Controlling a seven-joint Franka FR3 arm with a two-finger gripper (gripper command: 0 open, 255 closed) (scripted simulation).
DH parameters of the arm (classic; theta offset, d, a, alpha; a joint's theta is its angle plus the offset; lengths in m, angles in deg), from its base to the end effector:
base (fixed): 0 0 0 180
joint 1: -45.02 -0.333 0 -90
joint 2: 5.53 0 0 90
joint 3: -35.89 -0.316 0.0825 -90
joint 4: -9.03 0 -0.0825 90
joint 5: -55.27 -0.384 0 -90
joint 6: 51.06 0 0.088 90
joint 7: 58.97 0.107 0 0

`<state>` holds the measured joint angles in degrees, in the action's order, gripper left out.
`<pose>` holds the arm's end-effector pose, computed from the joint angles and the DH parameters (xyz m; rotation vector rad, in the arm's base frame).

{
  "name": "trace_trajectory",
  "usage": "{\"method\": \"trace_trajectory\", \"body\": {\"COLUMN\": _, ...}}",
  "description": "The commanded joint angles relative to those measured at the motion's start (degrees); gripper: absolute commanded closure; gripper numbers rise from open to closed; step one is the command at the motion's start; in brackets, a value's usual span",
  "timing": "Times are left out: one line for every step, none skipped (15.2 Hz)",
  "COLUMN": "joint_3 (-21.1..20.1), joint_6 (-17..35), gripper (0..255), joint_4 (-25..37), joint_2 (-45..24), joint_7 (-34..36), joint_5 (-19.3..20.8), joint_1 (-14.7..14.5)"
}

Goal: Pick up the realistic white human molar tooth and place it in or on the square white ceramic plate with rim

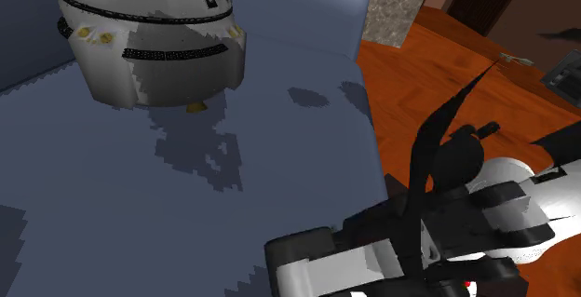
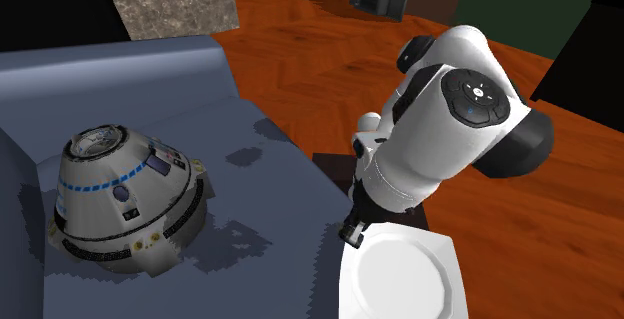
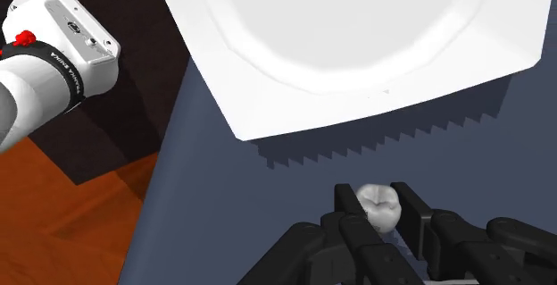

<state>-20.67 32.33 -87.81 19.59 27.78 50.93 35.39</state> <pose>0.0855 0.4717 0.6613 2.9946 -0.5957 0.4327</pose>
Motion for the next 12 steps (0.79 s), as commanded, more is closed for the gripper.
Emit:
{"method": "trace_trajectory", "body": {"joint_3": -3.12, "joint_6": -1.09, "gripper": 255, "joint_4": 1.70, "joint_2": -0.53, "joint_7": 2.98, "joint_5": -0.32, "joint_1": 0.37}}
{"method": "trace_trajectory", "body": {"joint_3": -4.78, "joint_6": -1.75, "gripper": 255, "joint_4": 2.74, "joint_2": -0.83, "joint_7": 4.43, "joint_5": -0.44, "joint_1": 0.69}}
{"method": "trace_trajectory", "body": {"joint_3": -6.58, "joint_6": -2.42, "gripper": 255, "joint_4": 3.85, "joint_2": -1.19, "joint_7": 5.91, "joint_5": -0.51, "joint_1": 1.14}}
{"method": "trace_trajectory", "body": {"joint_3": -8.55, "joint_6": -3.09, "gripper": 255, "joint_4": 5.05, "joint_2": -1.61, "joint_7": 7.43, "joint_5": -0.55, "joint_1": 1.74}}
{"method": "trace_trajectory", "body": {"joint_3": -10.73, "joint_6": -3.76, "gripper": 255, "joint_4": 6.33, "joint_2": -2.08, "joint_7": 8.97, "joint_5": -0.54, "joint_1": 2.54}}
{"method": "trace_trajectory", "body": {"joint_3": -13.13, "joint_6": -4.45, "gripper": 255, "joint_4": 7.69, "joint_2": -2.56, "joint_7": 10.52, "joint_5": -0.52, "joint_1": 3.56}}
{"method": "trace_trajectory", "body": {"joint_3": -15.81, "joint_6": -5.16, "gripper": 255, "joint_4": 9.15, "joint_2": -3.02, "joint_7": 12.05, "joint_5": -0.52, "joint_1": 4.89}}
{"method": "trace_trajectory", "body": {"joint_3": -18.75, "joint_6": -5.89, "gripper": 255, "joint_4": 10.71, "joint_2": -3.41, "joint_7": 13.54, "joint_5": -0.55, "joint_1": 6.55}}
{"method": "trace_trajectory", "body": {"joint_3": -21.65, "joint_6": -6.60, "gripper": 255, "joint_4": 12.23, "joint_2": -3.58, "joint_7": 14.77, "joint_5": -0.73, "joint_1": 8.44}}
{"method": "trace_trajectory", "body": {"joint_3": -20.83, "joint_6": -5.78, "gripper": 255, "joint_4": 11.03, "joint_2": -3.10, "joint_7": 14.61, "joint_5": -1.11, "joint_1": 7.69}}
{"method": "trace_trajectory", "body": {"joint_3": -20.14, "joint_6": -4.96, "gripper": 255, "joint_4": 9.85, "joint_2": -2.80, "joint_7": 14.59, "joint_5": -1.33, "joint_1": 6.90}}
{"method": "trace_trajectory", "body": {"joint_3": -19.52, "joint_6": -4.15, "gripper": 255, "joint_4": 8.71, "joint_2": -2.52, "joint_7": 14.58, "joint_5": -1.53, "joint_1": 6.16}}
